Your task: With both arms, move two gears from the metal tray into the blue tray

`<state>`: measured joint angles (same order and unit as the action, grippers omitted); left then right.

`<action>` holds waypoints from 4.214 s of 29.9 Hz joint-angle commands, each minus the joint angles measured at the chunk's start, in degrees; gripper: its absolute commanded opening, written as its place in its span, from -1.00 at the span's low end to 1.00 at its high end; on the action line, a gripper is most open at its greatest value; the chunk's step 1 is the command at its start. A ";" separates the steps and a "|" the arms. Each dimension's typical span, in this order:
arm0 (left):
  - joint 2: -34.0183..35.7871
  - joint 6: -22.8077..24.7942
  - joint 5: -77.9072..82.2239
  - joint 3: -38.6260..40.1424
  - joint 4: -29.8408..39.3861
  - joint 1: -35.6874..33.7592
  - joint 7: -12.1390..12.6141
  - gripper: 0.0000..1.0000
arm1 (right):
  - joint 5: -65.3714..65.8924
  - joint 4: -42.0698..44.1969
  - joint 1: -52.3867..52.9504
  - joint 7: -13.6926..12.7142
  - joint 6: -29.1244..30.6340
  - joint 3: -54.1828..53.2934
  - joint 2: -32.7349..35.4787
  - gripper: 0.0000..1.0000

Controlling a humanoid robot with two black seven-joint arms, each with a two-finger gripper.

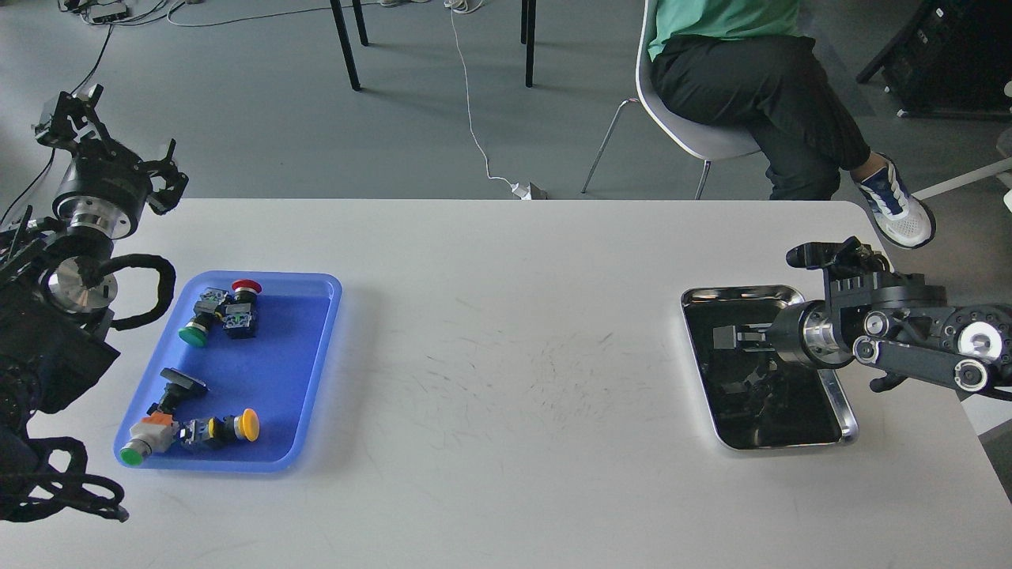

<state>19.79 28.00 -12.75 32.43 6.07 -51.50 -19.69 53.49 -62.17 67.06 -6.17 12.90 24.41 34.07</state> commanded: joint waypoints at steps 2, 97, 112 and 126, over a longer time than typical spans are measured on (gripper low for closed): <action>0.08 0.00 0.00 0.00 0.00 0.00 0.00 0.98 | 0.04 0.39 0.00 0.01 0.10 0.38 -0.84 0.25; 0.60 0.00 0.00 0.00 0.00 0.00 0.00 0.98 | -33.80 6.01 -0.88 8.01 -1.92 -5.86 -34.07 -0.77; 0.69 0.00 0.00 0.00 0.00 0.09 0.00 0.98 | -33.80 6.27 -1.49 5.55 -0.25 -5.69 -34.07 -0.28; 0.87 0.00 0.00 0.00 0.00 0.35 -0.09 0.98 | -34.68 7.06 1.40 5.46 -0.34 -6.12 -34.07 0.62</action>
<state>20.62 28.00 -12.74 32.43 6.06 -51.16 -19.77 19.24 -55.40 66.75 -0.71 12.60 18.83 0.00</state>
